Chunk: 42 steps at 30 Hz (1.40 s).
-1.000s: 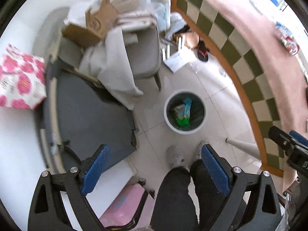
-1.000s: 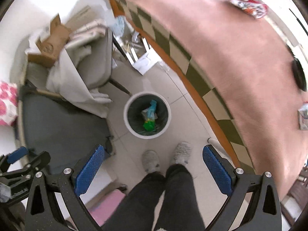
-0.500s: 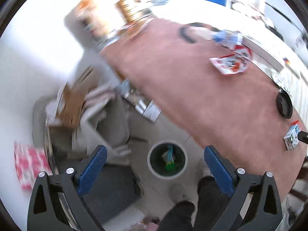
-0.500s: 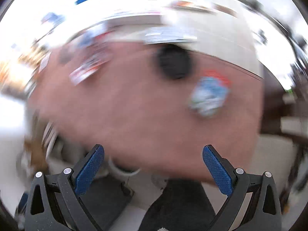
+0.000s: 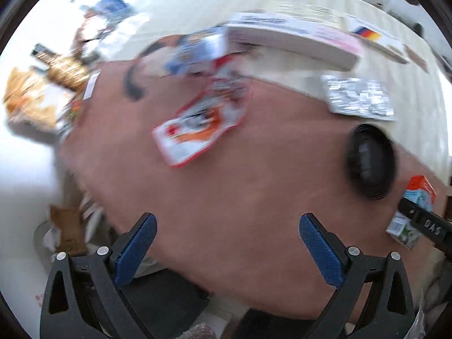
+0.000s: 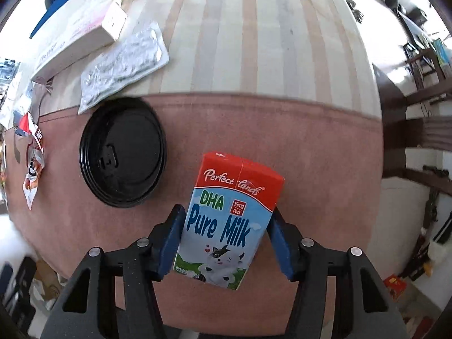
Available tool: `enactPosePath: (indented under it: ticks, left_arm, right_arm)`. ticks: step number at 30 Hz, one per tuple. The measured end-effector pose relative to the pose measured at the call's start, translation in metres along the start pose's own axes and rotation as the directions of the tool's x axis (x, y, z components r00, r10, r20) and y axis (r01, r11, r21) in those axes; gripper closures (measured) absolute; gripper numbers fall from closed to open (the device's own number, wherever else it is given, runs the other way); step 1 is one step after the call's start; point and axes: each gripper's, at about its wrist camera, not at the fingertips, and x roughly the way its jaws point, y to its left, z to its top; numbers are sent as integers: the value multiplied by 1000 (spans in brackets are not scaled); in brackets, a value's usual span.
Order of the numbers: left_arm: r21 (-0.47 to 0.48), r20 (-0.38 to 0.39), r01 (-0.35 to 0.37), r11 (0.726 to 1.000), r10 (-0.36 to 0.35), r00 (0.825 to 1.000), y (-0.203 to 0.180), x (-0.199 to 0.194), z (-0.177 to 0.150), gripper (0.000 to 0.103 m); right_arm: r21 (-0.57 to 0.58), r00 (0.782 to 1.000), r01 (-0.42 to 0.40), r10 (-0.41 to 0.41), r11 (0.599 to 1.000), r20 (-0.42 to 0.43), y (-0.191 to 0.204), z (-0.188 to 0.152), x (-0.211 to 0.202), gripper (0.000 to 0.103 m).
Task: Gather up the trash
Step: 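Grasp the black lid with the left tool while the right tool grasps the Pure Milk carton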
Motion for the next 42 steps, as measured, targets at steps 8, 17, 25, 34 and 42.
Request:
enactPosePath:
  ticks: [8, 17, 25, 34, 42]
  left_arm:
    - [-43, -161, 315, 948, -318, 934, -81, 36, 52, 0]
    - [-9, -247, 308, 951, -301, 921, -134, 71, 70, 2]
    - [121, -149, 196, 973, -177, 973, -131, 54, 51, 17]
    - [8, -154, 170, 985, -166, 974, -76, 65, 20, 17]
    - [-10, -125, 141, 990, -141, 982, -73, 61, 17, 17]
  right_arm:
    - [-31, 997, 76, -75, 997, 26, -53, 61, -16, 43]
    - [-9, 993, 120, -120, 993, 9, -70, 83, -6, 44]
    - [-55, 993, 118, -119, 991, -13, -60, 76, 9, 44]
    - [-222, 989, 137, -144, 965, -16, -20, 43, 16, 44]
    - [-145, 993, 117, -120, 982, -11, -35, 37, 8, 27]
